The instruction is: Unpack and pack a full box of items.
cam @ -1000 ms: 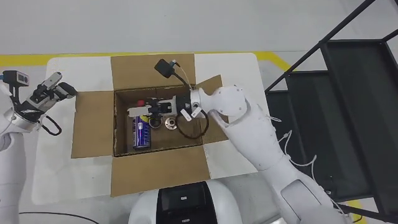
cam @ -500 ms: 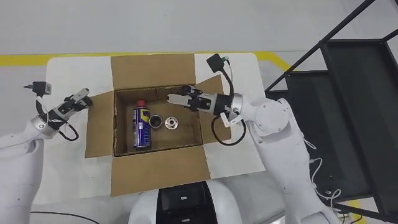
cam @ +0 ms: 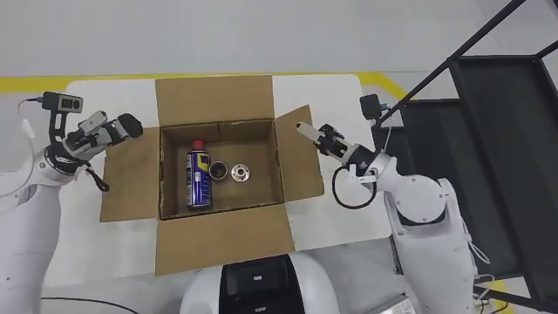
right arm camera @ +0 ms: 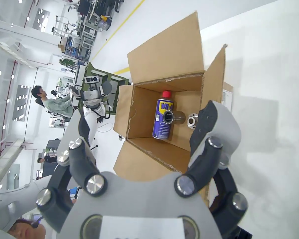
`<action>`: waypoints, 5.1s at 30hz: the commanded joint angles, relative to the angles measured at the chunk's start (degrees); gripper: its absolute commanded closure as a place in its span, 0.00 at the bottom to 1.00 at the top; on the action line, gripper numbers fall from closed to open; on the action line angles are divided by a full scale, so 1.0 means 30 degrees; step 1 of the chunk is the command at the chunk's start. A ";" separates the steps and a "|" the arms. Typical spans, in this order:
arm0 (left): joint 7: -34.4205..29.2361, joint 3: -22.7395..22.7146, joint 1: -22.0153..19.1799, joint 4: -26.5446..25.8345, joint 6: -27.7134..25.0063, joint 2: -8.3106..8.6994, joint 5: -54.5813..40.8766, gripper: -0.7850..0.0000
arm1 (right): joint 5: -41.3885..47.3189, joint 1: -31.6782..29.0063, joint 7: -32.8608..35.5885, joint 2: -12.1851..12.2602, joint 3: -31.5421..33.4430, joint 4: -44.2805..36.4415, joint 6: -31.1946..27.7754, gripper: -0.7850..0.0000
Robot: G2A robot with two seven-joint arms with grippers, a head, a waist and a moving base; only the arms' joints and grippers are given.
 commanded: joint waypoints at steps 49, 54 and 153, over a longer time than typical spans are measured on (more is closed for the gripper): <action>0.2558 0.0546 -0.0168 0.2956 -0.2556 0.0289 0.2258 0.00 | 0.1307 0.5726 0.2490 0.0388 -0.7405 0.5951 -0.0563 0.00; 0.1437 0.0622 0.0038 0.1464 -0.1436 0.0360 0.0819 0.00 | 0.1525 0.5885 0.2313 0.0433 -0.7666 0.6258 -0.0662 0.00; 1.4701 0.6310 -0.7295 0.6804 -0.4913 -0.0336 1.2925 0.00 | 0.6882 0.3032 0.4138 0.2665 -0.7363 0.5563 -0.0312 0.00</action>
